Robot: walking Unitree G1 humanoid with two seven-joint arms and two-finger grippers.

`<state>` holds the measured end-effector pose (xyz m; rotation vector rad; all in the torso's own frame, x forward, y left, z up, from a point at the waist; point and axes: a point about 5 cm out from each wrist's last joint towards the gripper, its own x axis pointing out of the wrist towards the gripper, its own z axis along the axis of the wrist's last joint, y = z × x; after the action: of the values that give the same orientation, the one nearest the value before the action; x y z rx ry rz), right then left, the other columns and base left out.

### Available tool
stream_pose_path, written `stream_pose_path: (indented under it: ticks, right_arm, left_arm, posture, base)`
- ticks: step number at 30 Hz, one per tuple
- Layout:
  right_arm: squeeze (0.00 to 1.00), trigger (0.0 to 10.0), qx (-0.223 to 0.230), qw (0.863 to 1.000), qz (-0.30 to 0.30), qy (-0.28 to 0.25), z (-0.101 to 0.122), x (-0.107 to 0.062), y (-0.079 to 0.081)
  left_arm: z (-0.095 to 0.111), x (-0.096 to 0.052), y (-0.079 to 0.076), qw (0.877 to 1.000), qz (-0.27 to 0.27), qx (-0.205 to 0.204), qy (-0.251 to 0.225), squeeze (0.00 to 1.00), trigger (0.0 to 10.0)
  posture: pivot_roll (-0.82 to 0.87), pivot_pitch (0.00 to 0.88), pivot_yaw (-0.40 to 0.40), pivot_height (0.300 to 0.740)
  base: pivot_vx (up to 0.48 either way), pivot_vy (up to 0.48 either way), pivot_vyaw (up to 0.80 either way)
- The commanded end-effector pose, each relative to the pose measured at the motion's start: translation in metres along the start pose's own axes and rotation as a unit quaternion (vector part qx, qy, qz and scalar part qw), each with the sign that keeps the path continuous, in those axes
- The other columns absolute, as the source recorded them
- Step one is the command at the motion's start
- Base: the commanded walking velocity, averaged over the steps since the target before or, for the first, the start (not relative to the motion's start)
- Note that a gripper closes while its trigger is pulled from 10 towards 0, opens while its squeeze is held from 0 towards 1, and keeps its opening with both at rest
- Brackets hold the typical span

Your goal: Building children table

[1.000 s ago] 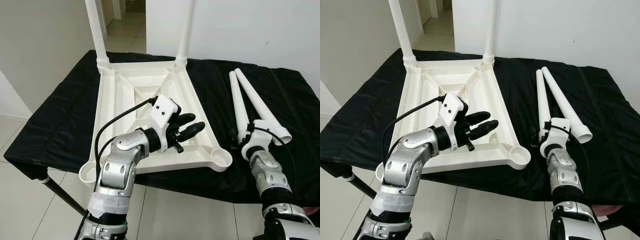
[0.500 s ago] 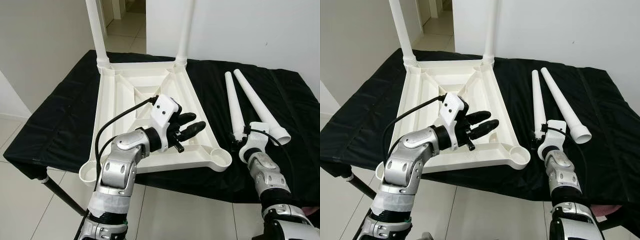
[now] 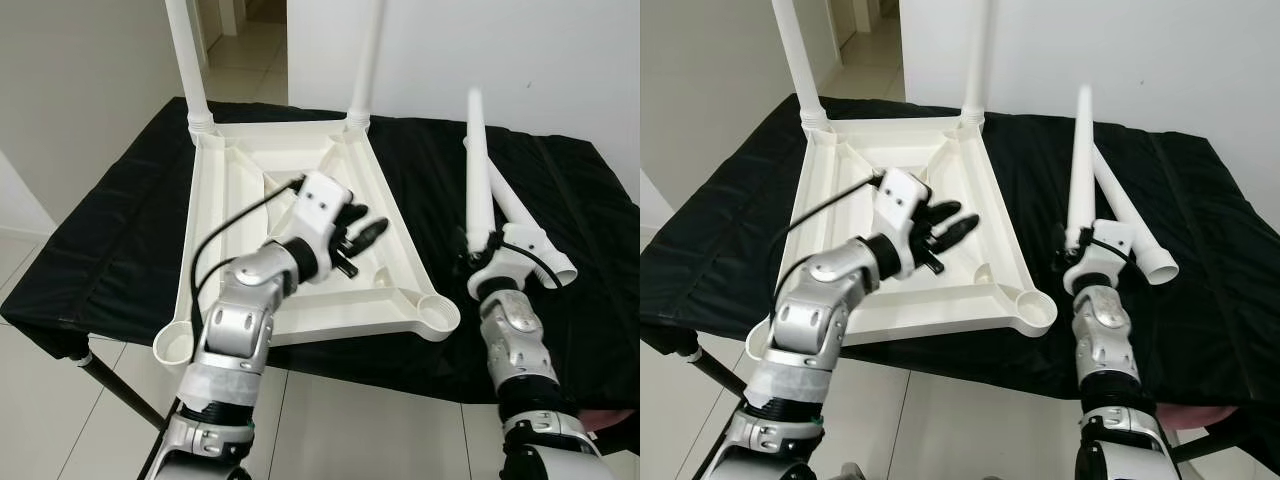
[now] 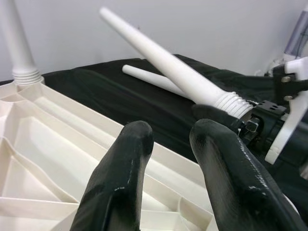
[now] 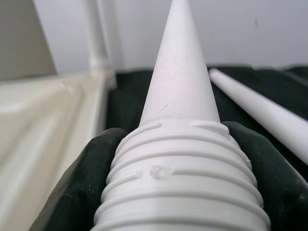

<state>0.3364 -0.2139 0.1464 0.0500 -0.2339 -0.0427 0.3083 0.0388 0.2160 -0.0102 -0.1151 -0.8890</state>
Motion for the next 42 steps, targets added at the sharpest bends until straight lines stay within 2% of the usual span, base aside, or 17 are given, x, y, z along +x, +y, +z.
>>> stream_pose_path:
  ticks: [1, 4, 5, 8, 11, 16, 18, 19, 20, 22, 23, 24, 25, 31, 38, 42]
  right_arm:
    - [0.0, 10.0, -0.003, 0.998, 0.018, -0.062, 0.019, 0.005, 0.011]
    - [0.0, 10.0, -0.006, 0.997, 0.026, -0.076, 0.022, 0.004, 0.015]
    - [0.0, 10.0, -0.008, 0.996, 0.039, -0.085, 0.024, 0.003, 0.021]
    - [0.0, 10.0, -0.012, 0.994, 0.055, -0.094, 0.026, 0.002, 0.029]
    - [0.0, 10.0, -0.035, 0.985, 0.13, -0.105, 0.025, -0.006, 0.055]
    - [0.0, 10.0, -0.036, 0.981, 0.159, -0.104, 0.024, -0.009, 0.064]
    - [0.0, 10.0, -0.044, 0.973, 0.197, -0.108, 0.024, -0.012, 0.073]
    - [0.0, 10.0, -0.044, 0.973, 0.197, -0.108, 0.024, -0.012, 0.073]
    - [0.0, 10.0, -0.058, 0.965, 0.231, -0.112, 0.025, -0.014, 0.082]
    - [0.0, 10.0, -0.058, 0.965, 0.231, -0.112, 0.025, -0.014, 0.082]
    - [0.0, 10.0, -0.062, 0.962, 0.24, -0.114, 0.026, -0.014, 0.085]
    - [0.0, 10.0, -0.062, 0.962, 0.24, -0.114, 0.026, -0.014, 0.085]
    - [0.0, 10.0, -0.069, 0.959, 0.248, -0.119, 0.027, -0.015, 0.087]
    - [0.0, 10.0, -0.089, 0.946, 0.278, -0.14, 0.033, -0.02, 0.101]
    - [0.0, 10.0, -0.089, 0.944, 0.282, -0.143, 0.033, -0.023, 0.11]
    - [0.0, 10.0, -0.088, 0.942, 0.293, -0.142, 0.032, -0.027, 0.115]
  left_arm:
    - [0.004, 0.003, 0.001, 0.999, -0.028, -0.015, -0.005, 0.0, 10.0]
    - [0.005, 0.004, 0.002, 0.999, -0.036, -0.024, -0.006, 0.05, 10.0]
    - [0.006, 0.004, 0.002, 0.998, -0.045, -0.031, -0.007, 1.0, 10.0]
    - [0.008, 0.004, 0.003, 0.998, -0.056, -0.041, -0.008, 1.0, 10.0]
    - [0.017, 0.007, 0.005, 0.992, -0.094, -0.087, -0.015, 1.0, 10.0]
    - [0.022, 0.008, 0.007, 0.988, -0.108, -0.111, -0.019, 1.0, 10.0]
    - [0.026, 0.01, 0.012, 0.983, -0.112, -0.145, -0.023, 1.0, 10.0]
    - [0.026, 0.01, 0.012, 0.983, -0.112, -0.145, -0.023, 1.0, 10.0]
    - [0.03, 0.014, 0.019, 0.976, -0.106, -0.19, -0.019, 1.0, 10.0]
    - [0.03, 0.014, 0.019, 0.976, -0.106, -0.19, -0.019, 1.0, 10.0]
    - [0.03, 0.015, 0.022, 0.973, -0.105, -0.204, -0.015, 0.89, 10.0]
    - [0.03, 0.015, 0.022, 0.973, -0.105, -0.204, -0.015, 0.89, 10.0]
    - [0.03, 0.016, 0.025, 0.974, -0.1, -0.204, -0.009, 0.0, 10.0]
    - [0.02, 0.019, 0.04, 0.977, -0.057, -0.202, 0.036, 0.0, 10.0]
    - [0.015, 0.02, 0.047, 0.979, -0.03, -0.193, 0.065, 0.0, 10.0]
    - [0.014, 0.021, 0.052, 0.976, -0.021, -0.204, 0.073, 0.0, 10.0]
  posture:
    - [-0.03, 0.0, -0.016, 0.74]
    - [-0.03, 0.0, -0.016, 0.74]
    - [-0.03, 0.0, -0.016, 0.74]
    - [-0.04, 0.0, -0.013, 0.74]
    - [-0.04, 0.0, -0.008, 0.74]
    - [-0.04, 0.0, -0.007, 0.74]
    - [-0.04, 0.0, -0.007, 0.74]
    - [-0.04, 0.0, -0.007, 0.74]
    - [-0.05, 0.0, -0.005, 0.74]
    - [-0.05, 0.0, -0.005, 0.74]
    - [-0.05, 0.0, -0.005, 0.74]
    - [-0.05, 0.0, -0.005, 0.74]
    - [-0.05, 0.0, -0.008, 0.74]
    - [-0.05, 0.0, -0.005, 0.74]
    - [-0.06, 0.0, 0.0, 0.74]
    - [-0.06, 0.0, 0.006, 0.74]
  base:
    - [0.0, 0.0, 0.0]
    - [0.0, 0.0, 0.0]
    - [0.0, 0.0, 0.0]
    - [0.0, 0.0, 0.0]
    - [0.0, 0.0, 0.0]
    - [0.0, 0.0, 0.0]
    - [0.0, 0.0, 0.0]
    - [0.0, 0.0, 0.0]
    - [0.0, 0.0, 0.0]
    - [0.0, 0.0, 0.0]
    - [0.0, 0.0, 0.0]
    - [0.0, 0.0, 0.0]
    - [0.0, 0.0, 0.0]
    - [0.0, 0.0, 0.0]
    - [0.0, 0.0, 0.0]
    - [0.0, 0.0, 0.0]
